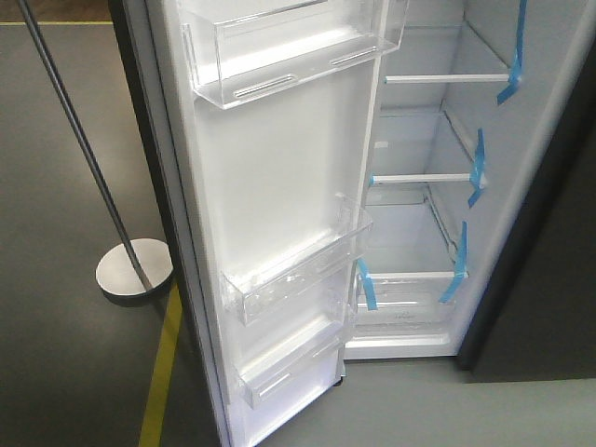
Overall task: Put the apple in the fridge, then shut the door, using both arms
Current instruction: 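Drive closer to the open refrigerator door holding the apple in the right gripper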
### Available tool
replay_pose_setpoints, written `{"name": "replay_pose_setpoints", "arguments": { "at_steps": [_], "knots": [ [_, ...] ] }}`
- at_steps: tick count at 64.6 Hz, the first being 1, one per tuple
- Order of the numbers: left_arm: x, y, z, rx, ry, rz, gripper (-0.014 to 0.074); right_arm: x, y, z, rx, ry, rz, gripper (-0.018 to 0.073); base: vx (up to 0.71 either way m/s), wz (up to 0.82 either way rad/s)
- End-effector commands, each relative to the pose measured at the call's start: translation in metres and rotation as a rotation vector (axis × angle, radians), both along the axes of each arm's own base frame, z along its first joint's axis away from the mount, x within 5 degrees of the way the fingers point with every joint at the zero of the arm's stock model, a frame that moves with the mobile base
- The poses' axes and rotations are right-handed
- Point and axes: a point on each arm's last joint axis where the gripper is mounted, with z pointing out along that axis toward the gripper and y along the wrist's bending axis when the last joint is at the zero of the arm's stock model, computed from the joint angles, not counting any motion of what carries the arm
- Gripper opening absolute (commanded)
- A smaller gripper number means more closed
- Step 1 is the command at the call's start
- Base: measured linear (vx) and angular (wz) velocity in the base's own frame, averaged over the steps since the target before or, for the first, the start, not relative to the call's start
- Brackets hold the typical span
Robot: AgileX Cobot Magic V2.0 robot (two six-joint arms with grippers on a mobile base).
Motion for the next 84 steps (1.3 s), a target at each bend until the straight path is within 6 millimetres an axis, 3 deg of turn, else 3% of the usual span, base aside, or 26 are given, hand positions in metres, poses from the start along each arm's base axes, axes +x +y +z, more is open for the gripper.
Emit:
{"name": "replay_pose_setpoints", "arguments": {
  "at_steps": [1, 84],
  "knots": [
    [0.0, -0.0011, 0.0011, -0.005, -0.072, -0.015, -0.0005, 0.0035, -0.0008, 0.0137, -0.005, -0.095, -0.008, 0.0016, 0.04, 0.0],
    [0.0, -0.0011, 0.0011, -0.005, -0.072, -0.015, -0.0005, 0.0034, -0.0008, 0.0137, -0.005, -0.094, -0.008, 0.0016, 0.04, 0.01]
  ]
}}
